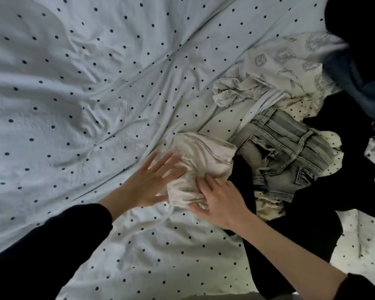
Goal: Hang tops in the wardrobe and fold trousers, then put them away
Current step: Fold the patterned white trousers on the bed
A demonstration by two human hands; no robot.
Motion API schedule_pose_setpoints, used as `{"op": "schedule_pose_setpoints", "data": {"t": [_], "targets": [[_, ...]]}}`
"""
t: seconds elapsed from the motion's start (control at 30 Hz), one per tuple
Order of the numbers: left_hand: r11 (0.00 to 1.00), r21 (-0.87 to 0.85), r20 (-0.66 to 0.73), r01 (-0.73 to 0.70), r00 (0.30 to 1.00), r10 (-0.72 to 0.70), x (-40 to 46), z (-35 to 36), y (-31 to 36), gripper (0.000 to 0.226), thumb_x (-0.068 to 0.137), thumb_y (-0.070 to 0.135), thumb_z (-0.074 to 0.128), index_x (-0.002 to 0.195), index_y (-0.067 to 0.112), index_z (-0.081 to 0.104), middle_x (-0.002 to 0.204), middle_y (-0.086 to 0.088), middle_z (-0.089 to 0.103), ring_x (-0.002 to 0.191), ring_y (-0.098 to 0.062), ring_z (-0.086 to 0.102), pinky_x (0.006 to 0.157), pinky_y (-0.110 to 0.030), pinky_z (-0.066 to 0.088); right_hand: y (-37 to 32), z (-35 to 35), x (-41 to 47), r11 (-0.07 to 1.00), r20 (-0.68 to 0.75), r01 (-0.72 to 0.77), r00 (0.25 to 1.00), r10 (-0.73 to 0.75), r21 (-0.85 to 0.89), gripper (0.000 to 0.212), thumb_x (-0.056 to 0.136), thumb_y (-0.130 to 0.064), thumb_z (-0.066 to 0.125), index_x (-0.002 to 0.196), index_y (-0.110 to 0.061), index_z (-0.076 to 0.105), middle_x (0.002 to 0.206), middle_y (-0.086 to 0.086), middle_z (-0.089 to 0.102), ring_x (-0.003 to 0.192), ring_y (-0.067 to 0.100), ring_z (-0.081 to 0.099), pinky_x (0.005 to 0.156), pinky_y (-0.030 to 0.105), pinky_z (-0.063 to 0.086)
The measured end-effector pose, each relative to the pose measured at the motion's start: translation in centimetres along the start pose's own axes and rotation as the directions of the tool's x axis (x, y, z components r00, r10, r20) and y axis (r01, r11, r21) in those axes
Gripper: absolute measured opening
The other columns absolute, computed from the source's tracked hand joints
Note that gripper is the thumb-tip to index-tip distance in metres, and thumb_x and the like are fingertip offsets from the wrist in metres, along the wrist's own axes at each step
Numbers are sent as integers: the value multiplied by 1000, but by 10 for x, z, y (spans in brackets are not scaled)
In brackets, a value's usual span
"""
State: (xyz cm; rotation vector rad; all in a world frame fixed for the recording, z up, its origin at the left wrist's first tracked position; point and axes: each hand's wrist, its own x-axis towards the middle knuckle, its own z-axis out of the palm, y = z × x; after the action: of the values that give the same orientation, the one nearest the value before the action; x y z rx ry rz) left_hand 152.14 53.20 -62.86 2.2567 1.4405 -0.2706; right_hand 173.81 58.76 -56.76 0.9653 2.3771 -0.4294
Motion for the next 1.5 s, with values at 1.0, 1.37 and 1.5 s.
{"op": "schedule_pose_setpoints", "data": {"t": [1.0, 1.37, 1.5], "targets": [[967, 49, -58, 251, 967, -248, 73, 14, 43, 59, 103, 21, 24, 146, -2, -10, 156, -19, -11, 144, -31, -13, 116, -38, -13, 21, 52, 62, 979, -82, -183, 981, 176, -85, 83, 94, -57, 27, 138, -10, -27, 156, 15, -17, 143, 31, -18, 112, 48, -16], [952, 110, -391, 285, 893, -222, -41, -24, 61, 59, 66, 20, 85, 117, -1, 64, 125, -17, 60, 117, -27, 57, 94, -37, 50, -55, 19, 3, 994, -73, -100, 992, 103, 50, 77, 96, -53, 25, 148, -10, -13, 159, 9, -8, 146, 30, -8, 118, 44, 0], [924, 121, -371, 364, 880, -298, -101, -54, 62, 64, 64, 24, 85, 118, -3, 63, 125, -18, 60, 118, -29, 57, 94, -38, 50, -99, -14, -14, 998, -100, -30, 994, 35, 51, 76, 96, -53, 24, 149, -10, -10, 159, 11, -7, 145, 34, -6, 119, 45, 2]]}}
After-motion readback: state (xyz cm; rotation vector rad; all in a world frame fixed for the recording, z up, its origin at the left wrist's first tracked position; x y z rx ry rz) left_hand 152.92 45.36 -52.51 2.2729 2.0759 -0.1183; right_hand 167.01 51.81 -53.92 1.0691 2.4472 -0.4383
